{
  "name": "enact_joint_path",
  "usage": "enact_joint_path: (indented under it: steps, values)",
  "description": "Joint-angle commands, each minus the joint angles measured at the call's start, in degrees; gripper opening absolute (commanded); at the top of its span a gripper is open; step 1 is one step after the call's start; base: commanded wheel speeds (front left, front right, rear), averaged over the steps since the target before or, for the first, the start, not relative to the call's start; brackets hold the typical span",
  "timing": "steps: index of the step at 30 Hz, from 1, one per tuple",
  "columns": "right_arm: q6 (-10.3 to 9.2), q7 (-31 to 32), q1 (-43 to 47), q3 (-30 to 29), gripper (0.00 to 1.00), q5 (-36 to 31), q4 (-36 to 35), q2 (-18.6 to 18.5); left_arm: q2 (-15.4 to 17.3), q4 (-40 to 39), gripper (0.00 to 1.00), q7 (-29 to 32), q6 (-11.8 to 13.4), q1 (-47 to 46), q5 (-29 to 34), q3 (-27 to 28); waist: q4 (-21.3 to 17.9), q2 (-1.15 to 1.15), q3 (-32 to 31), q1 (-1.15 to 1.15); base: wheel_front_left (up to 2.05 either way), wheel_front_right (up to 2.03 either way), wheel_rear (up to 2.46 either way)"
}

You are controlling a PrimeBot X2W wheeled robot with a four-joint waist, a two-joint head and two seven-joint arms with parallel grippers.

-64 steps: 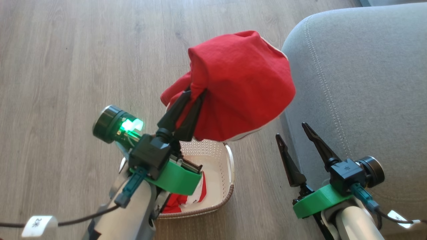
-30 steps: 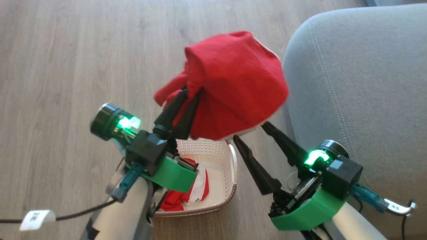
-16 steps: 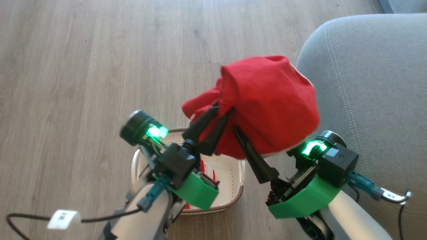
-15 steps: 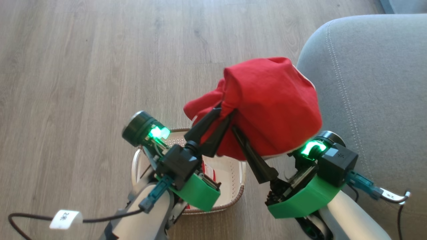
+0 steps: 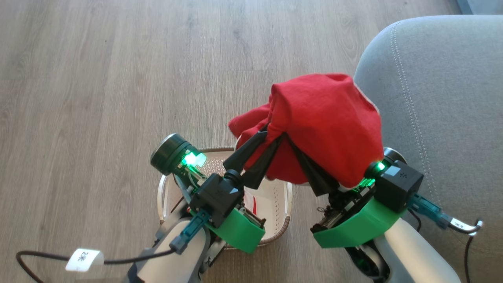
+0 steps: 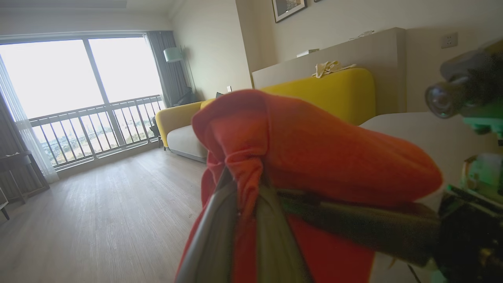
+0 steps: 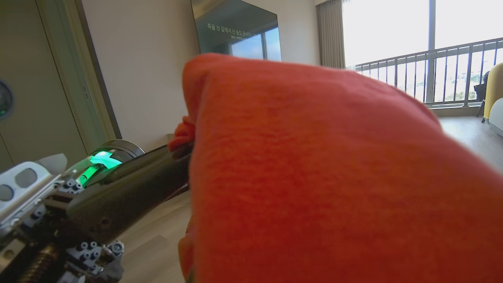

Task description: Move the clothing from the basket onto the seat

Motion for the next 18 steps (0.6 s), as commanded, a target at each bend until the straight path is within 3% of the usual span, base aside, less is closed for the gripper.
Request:
enact_joint_path:
  steps: [1, 3, 6, 7, 8, 9, 18]
  values:
    - [-0.01, -0.5, -2.2, 0.1, 0.0, -0.3, -2.2, 1.1, -0.5, -2.0, 0.0, -0.3, 0.4, -1.0, -0.2, 2.1, 0.0, 0.0, 0.2, 0.0, 0.0, 0.0, 0.0]
    - [-0.01, -0.5, -2.2, -0.2, 0.0, -0.5, -2.4, 1.2, -0.5, -1.9, 0.0, -0.3, 0.4, -1.1, -0.2, 2.3, 0.1, 0.0, 0.3, 0.0, 0.0, 0.0, 0.0]
    - [-0.01, -0.5, -2.4, -1.0, 0.0, -1.5, -2.9, 1.4, -0.5, -2.0, 0.42, -0.3, 0.6, -1.2, -0.2, 2.6, 0.0, 0.0, 0.4, 0.0, 0.0, 0.0, 0.0]
    - [-0.01, -0.5, -2.4, -1.5, 0.0, -1.9, -3.2, 1.5, -0.5, -2.1, 0.5, -0.3, 0.8, -1.2, -0.2, 2.7, 0.0, 0.0, 0.4, 0.0, 0.0, 0.0, 0.0]
    - [-0.01, -0.5, -2.4, -2.0, 0.0, -2.3, -3.5, 1.6, -0.6, -1.9, 0.94, -0.3, 0.9, -1.1, -0.4, 2.8, 0.0, 0.0, 0.3, 0.0, 0.0, 0.0, 0.0]
    - [-0.01, -0.5, -2.4, -2.4, 0.0, -2.6, -3.8, 1.8, -0.6, -1.5, 1.0, -0.3, 1.3, -1.0, -0.5, 3.2, 0.0, 0.0, 0.2, 0.0, 0.0, 0.0, 0.0]
    - [-0.01, -0.5, -1.8, -7.4, 0.0, -6.2, -4.8, 0.6, -0.4, 0.9, 1.0, -0.3, 1.9, -0.2, 0.4, 3.7, -0.2, 0.0, -0.6, 0.0, 0.0, 0.0, 0.0]
